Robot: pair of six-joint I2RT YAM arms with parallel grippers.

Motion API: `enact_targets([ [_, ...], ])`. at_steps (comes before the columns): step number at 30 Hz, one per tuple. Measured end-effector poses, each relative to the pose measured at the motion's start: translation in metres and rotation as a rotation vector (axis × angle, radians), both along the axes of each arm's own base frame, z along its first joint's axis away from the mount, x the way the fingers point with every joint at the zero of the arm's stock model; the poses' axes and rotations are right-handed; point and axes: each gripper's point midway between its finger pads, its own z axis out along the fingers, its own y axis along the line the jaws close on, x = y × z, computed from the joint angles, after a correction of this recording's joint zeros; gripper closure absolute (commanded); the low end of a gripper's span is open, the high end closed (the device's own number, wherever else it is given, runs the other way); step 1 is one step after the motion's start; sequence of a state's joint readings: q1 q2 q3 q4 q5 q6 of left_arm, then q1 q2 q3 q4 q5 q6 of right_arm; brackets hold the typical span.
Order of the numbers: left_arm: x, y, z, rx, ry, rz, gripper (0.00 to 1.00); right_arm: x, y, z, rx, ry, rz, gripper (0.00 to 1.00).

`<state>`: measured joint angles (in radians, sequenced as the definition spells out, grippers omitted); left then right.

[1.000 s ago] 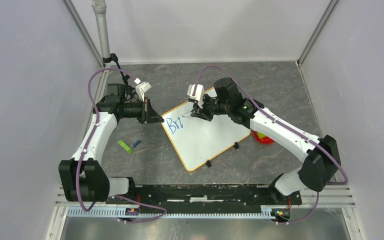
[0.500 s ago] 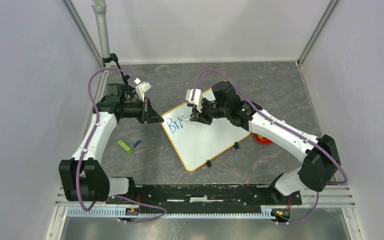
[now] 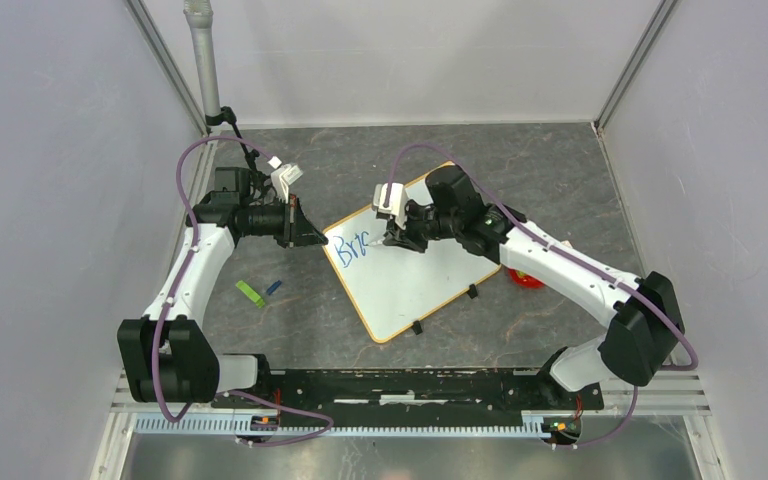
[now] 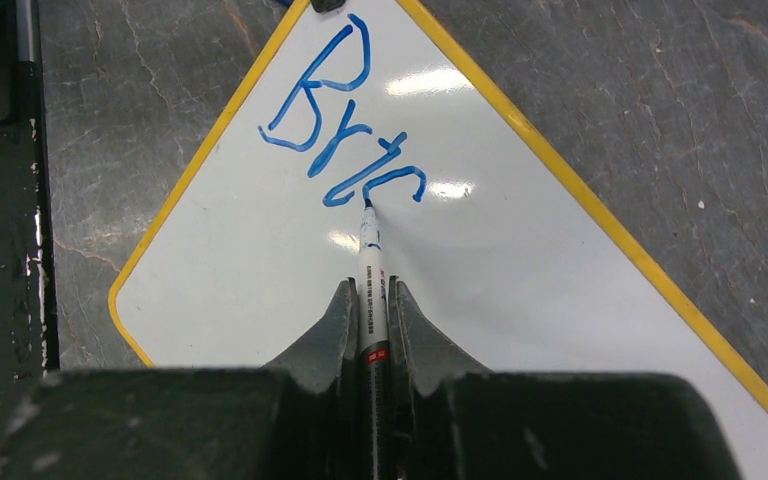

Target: Write a sentence on the whiteboard

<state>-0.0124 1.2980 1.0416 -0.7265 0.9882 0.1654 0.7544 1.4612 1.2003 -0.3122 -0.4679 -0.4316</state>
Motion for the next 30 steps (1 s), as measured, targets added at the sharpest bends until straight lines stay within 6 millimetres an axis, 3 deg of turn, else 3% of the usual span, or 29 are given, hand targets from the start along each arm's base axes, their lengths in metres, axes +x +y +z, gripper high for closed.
enact_targets([
  [8,0.000,0.000,0.000,0.000,0.000,0.000,0.97,0.006,-0.004,0.004,-0.006,-0.006,-0.019,1.00],
  [17,0.000,0.000,0.000,-0.001,0.000,0.000,0.98,0.022,-0.006,0.021,0.005,-0.051,-0.066,1.00],
  [30,0.000,0.000,0.000,0.002,0.002,0.001,0.98,0.021,-0.006,0.016,-0.001,-0.047,-0.060,1.00],
])
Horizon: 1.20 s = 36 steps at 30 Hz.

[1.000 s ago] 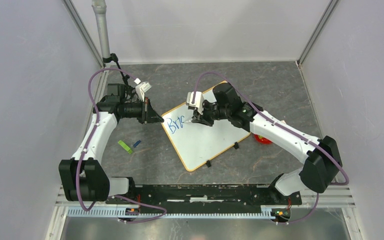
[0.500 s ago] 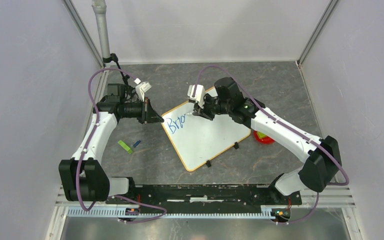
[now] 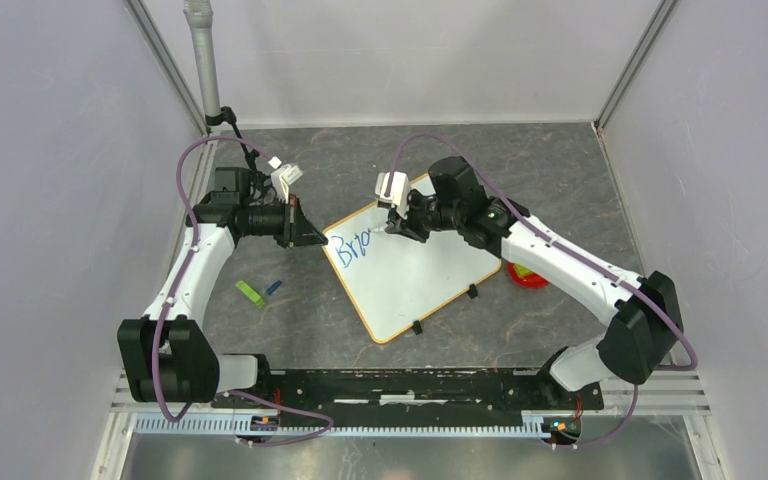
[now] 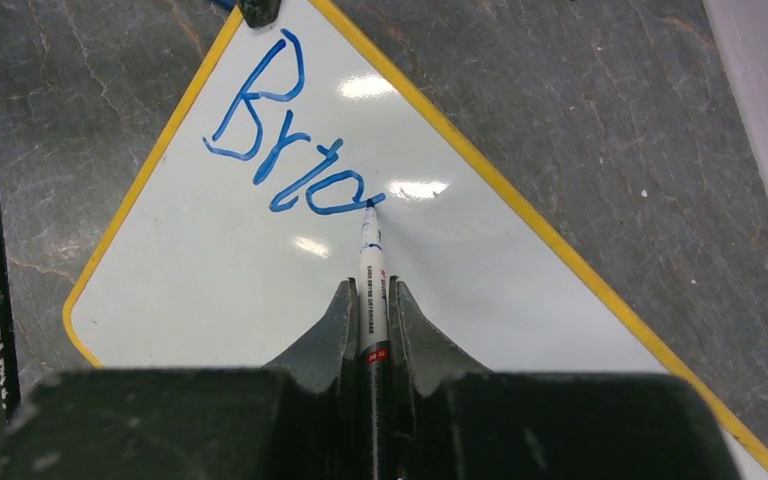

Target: Write a sentence on the whiteboard

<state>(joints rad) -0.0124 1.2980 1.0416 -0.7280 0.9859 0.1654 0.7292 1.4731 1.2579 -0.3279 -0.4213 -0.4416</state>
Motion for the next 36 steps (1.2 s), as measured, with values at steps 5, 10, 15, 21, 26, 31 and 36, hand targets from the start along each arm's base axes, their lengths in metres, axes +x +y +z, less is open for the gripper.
enact_targets([
  [5,0.000,0.001,-0.001,0.005,0.001,0.003,0.98,-0.007,-0.003,-0.009,-0.006,0.021,0.015,1.00],
  [10,0.000,0.001,-0.001,0.005,0.001,0.003,0.98,-0.014,-0.006,-0.015,-0.013,0.033,0.021,1.00],
  [15,0.000,0.001,-0.001,0.005,0.001,0.003,0.98,-0.027,-0.008,-0.025,-0.026,0.053,0.037,1.00],
  [21,0.000,0.000,-0.001,0.004,0.001,0.003,0.98,-0.038,-0.003,-0.031,-0.035,0.068,0.062,1.00],
  [26,0.000,0.000,0.000,0.002,0.000,0.001,0.97,-0.043,0.002,-0.032,-0.039,0.077,0.075,1.00],
  [31,0.000,-0.001,0.001,-0.005,0.000,-0.003,0.98,-0.039,0.011,-0.020,-0.031,0.076,0.085,1.00],
  [36,-0.001,-0.001,0.001,-0.008,-0.001,-0.005,0.98,-0.034,0.013,0.001,-0.005,0.050,0.083,1.00],
])
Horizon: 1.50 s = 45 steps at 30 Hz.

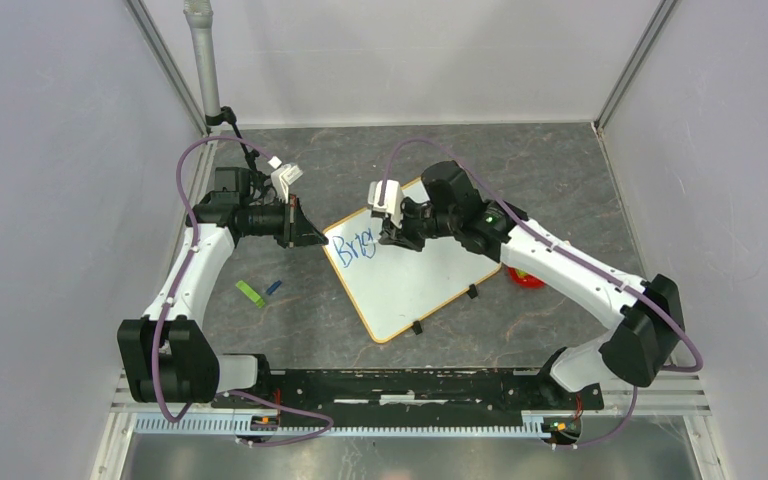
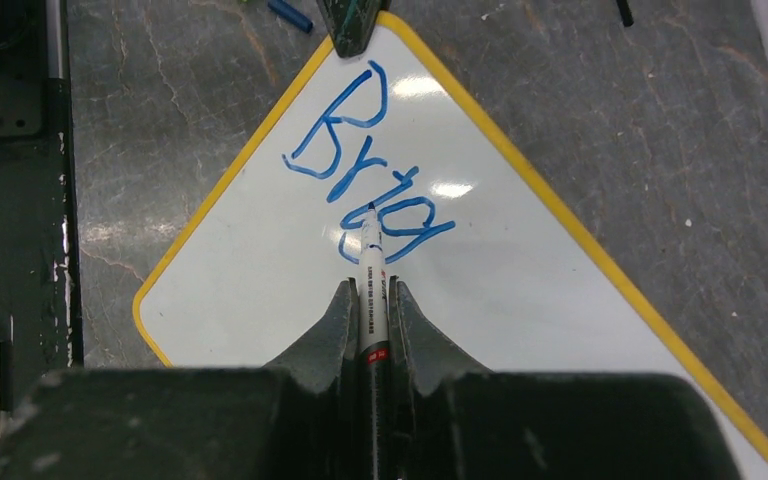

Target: Write a sentence on the whiteboard

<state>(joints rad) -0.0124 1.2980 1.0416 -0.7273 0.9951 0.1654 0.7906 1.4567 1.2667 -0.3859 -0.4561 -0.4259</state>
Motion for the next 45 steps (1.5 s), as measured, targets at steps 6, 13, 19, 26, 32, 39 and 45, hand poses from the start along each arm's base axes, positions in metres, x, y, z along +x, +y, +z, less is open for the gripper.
enact_targets([
  [6,0.000,0.000,0.000,0.000,0.000,0.000,0.98,0.022,-0.011,0.020,0.031,-0.031,-0.047,1.00],
  [13,0.000,0.000,0.000,0.000,0.000,0.000,0.98,0.040,-0.023,0.026,0.037,-0.049,-0.096,1.00],
  [19,0.000,0.000,0.000,0.000,0.000,0.000,0.98,0.041,-0.020,0.021,0.031,-0.039,-0.092,1.00],
  [26,0.000,0.000,0.000,0.000,0.000,0.000,0.98,0.046,-0.016,0.016,0.029,-0.037,-0.092,1.00],
  [32,0.000,0.000,0.000,0.001,-0.001,0.000,0.98,0.048,-0.014,0.017,0.034,-0.042,-0.092,1.00],
  [39,0.000,0.000,0.000,0.002,-0.001,0.001,0.98,0.049,-0.013,0.016,0.036,-0.043,-0.092,1.00],
  [45,0.001,0.001,-0.001,0.008,0.001,0.005,0.98,0.042,-0.017,0.003,0.033,-0.030,-0.083,1.00],
])
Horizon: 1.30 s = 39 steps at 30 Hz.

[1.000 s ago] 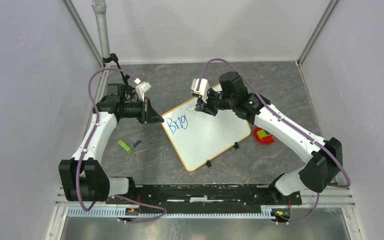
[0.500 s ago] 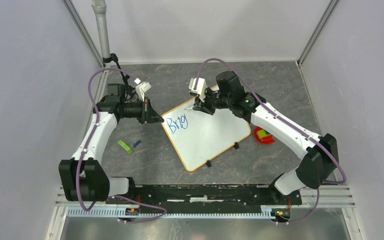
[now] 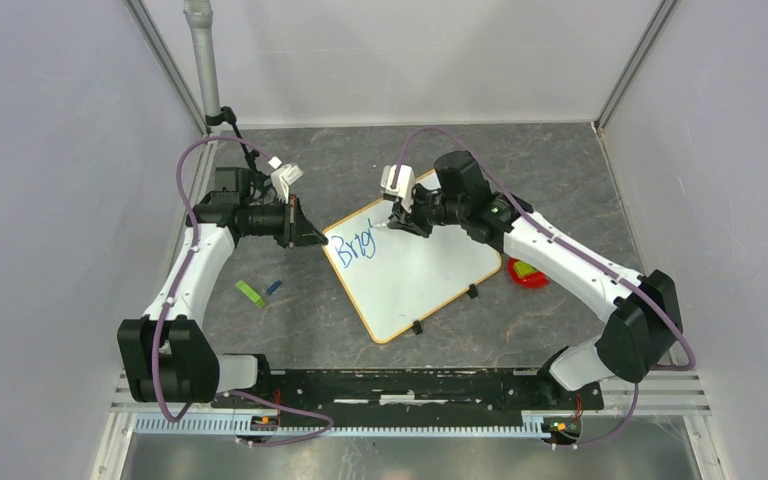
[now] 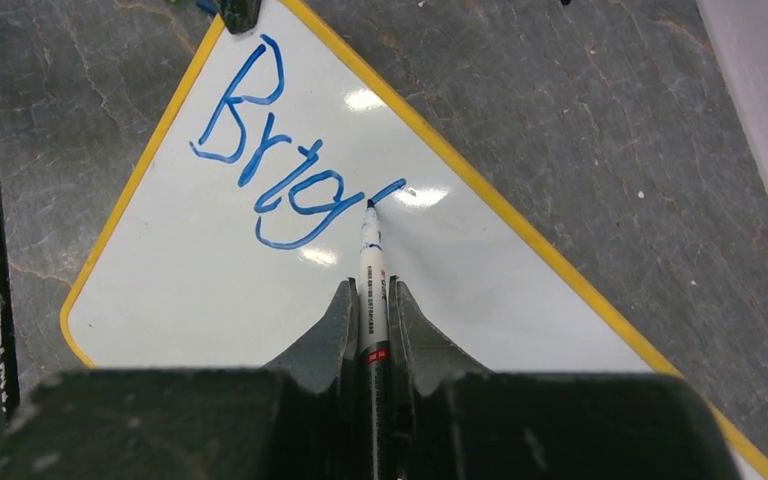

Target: Write a sentence on the whiteboard

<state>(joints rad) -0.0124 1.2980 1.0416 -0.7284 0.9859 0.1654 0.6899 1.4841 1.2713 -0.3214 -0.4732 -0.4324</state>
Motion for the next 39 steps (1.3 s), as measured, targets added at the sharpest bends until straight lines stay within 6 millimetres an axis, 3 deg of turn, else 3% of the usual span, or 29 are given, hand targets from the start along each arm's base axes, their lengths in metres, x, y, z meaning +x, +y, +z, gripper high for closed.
enact_targets([
  [16,0.000,0.001,-0.001,0.006,0.001,0.004,0.98,-0.027,-0.012,-0.029,-0.012,0.068,0.031,1.00],
  [25,0.000,0.001,-0.001,0.005,0.001,0.003,0.98,-0.027,-0.012,-0.027,-0.010,0.073,0.028,1.00],
  [39,0.000,0.001,-0.001,0.005,0.000,0.003,0.98,-0.009,-0.003,-0.009,0.003,0.032,0.006,1.00],
])
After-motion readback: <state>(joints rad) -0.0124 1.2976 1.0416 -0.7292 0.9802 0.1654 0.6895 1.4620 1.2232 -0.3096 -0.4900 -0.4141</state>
